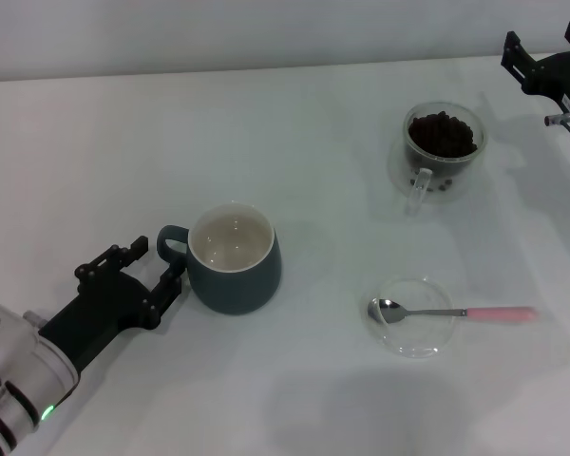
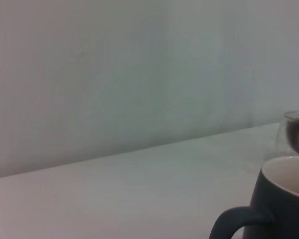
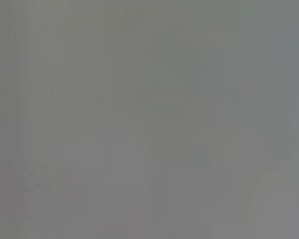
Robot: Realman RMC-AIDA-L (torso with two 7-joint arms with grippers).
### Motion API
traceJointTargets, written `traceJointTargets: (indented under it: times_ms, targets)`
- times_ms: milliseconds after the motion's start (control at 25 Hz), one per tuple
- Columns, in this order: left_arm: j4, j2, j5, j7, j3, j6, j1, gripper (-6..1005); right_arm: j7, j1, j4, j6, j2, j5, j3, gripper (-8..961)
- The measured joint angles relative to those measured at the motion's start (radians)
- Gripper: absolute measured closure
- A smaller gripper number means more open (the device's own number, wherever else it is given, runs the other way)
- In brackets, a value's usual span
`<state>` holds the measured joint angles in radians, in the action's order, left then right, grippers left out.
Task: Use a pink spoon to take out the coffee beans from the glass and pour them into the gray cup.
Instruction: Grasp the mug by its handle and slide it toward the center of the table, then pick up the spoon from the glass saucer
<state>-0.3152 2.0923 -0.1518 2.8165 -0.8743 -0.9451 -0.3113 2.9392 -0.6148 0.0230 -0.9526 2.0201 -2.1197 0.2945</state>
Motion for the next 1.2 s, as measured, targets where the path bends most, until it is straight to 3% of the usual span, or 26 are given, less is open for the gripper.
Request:
traceJointTargets:
  times_ms: [80, 360, 720, 1200]
  targets:
    - [-0.001, 0.000, 0.000, 0.000, 0.000, -0.001, 0.005, 451, 0.000, 0.001, 0.000, 0.000, 0.000, 0.000, 0.000, 144]
    - [-0.003, -0.001, -0.026, 0.000, -0.005, -0.040, 0.041, 451, -0.017, 0.007, 0.004, -0.015, 0.000, 0.000, -0.007, 150]
    - [0.022, -0.005, -0.102, 0.006, -0.012, -0.190, 0.101, 450, -0.197, 0.058, -0.029, -0.033, -0.006, -0.005, -0.008, 158]
    - [0.051, -0.005, -0.287, 0.007, -0.012, -0.250, 0.094, 339, -0.655, 0.232, -0.141, -0.114, -0.017, 0.001, 0.099, 169]
